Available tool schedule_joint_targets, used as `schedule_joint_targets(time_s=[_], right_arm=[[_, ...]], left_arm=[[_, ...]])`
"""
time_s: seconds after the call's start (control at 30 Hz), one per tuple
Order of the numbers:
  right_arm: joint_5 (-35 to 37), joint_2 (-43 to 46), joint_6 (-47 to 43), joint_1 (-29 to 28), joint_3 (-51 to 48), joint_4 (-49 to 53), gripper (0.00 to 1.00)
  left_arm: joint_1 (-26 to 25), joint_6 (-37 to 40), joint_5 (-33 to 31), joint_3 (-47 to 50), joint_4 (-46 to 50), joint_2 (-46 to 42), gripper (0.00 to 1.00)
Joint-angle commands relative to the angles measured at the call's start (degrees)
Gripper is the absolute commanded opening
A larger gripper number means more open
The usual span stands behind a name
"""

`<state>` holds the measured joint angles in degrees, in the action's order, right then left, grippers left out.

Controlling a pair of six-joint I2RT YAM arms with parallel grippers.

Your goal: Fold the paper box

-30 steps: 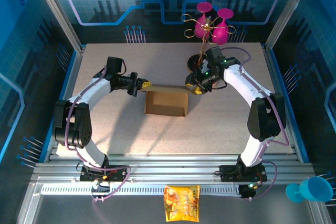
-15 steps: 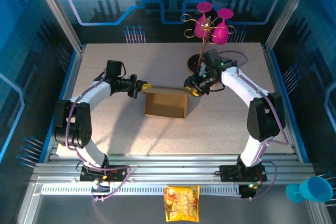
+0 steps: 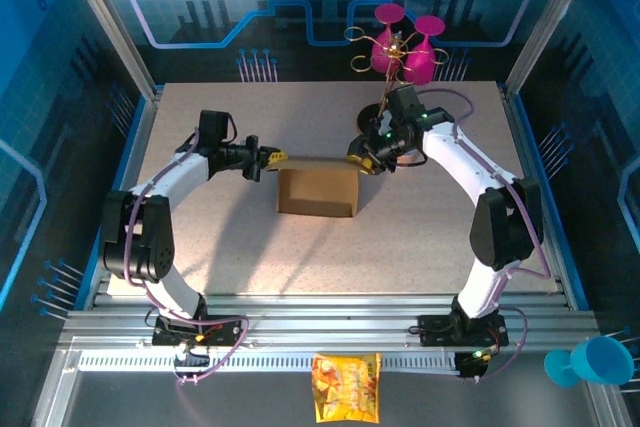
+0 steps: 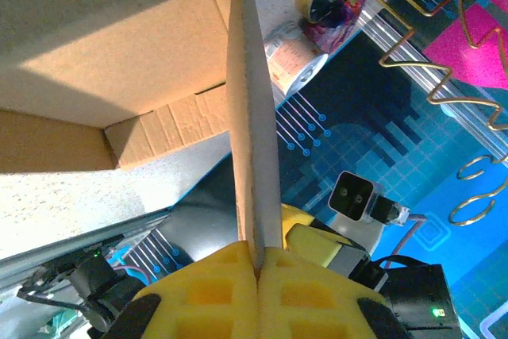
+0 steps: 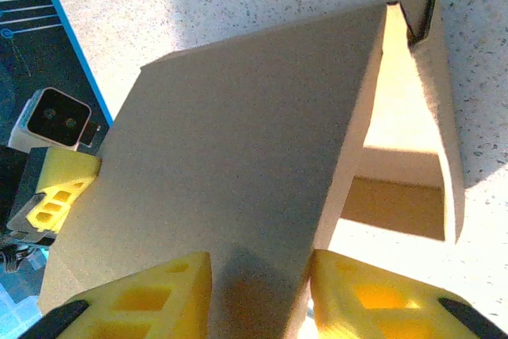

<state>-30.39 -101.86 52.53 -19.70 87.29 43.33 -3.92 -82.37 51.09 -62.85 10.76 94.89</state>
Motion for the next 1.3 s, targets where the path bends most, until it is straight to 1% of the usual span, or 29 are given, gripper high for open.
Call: schedule_joint_targets(time_s=[0.0, 0.13, 0.23, 0.3, 0.4, 0.57, 0.7, 0.83, 0.93, 1.03, 1.13, 1.2, 1.27], right_arm=[[-4.2, 0.7, 0.9, -1.4, 1.2, 1.4, 0.36], [-4.0, 0.5, 1.1, -1.4, -0.2, 0.1, 0.33], [-2.5, 0.0, -0.5, -1.4, -0.8, 0.6, 0.31], [-1.3, -0.5, -1.7, -1.8, -1.5, 0.6, 0.3], [0.4, -1.4, -3.6, -2.6, -2.5, -0.2, 0.29], [3.4, -3.8, -5.7, -4.3, -3.6, -0.8, 0.26], [6.3, -4.5, -6.7, -5.3, -4.0, -1.5, 0.24], [7.4, -5.7, -7.7, -6.3, -3.6, -0.6, 0.23], [8.8, -5.4, -8.0, -6.9, -4.0, -0.4, 0.23], [9.9, -5.4, -8.7, -7.3, -4.2, 0.2, 0.22], [11.0, -5.5, -9.5, -7.7, -4.8, 0.8, 0.21], [11.5, -5.7, -10.0, -7.9, -5.3, 0.7, 0.21], [11.9, -5.9, -10.4, -8.1, -5.9, 0.5, 0.2]], left_arm=[[0.0, 0.1, 0.6, -1.7, 0.7, -1.8, 0.0], [0.0, 0.3, 0.6, -0.2, 0.3, -1.7, 0.0], [0.1, 0.7, 0.5, 0.9, -0.8, -1.5, 0.0], [0.1, 2.1, 0.4, 1.2, -0.9, -1.0, 0.0], [0.4, 7.0, 0.0, 1.0, 2.8, 0.3, 0.0], [0.8, 12.4, -0.9, 2.1, 5.6, 2.4, 0.12], [0.9, 18.8, -2.7, 1.7, 11.1, 4.6, 0.2], [1.0, 22.4, -4.5, 2.4, 14.8, 4.8, 0.35], [1.2, 25.0, -6.6, 1.9, 18.8, 3.1, 0.38], [1.2, 29.5, -8.9, 0.2, 24.8, 2.2, 0.46], [1.2, 33.7, -11.7, -1.3, 30.8, 2.2, 0.48], [1.2, 35.5, -13.2, -1.5, 32.8, 2.3, 0.51], [1.2, 36.1, -13.6, -1.1, 32.7, 2.4, 0.52]])
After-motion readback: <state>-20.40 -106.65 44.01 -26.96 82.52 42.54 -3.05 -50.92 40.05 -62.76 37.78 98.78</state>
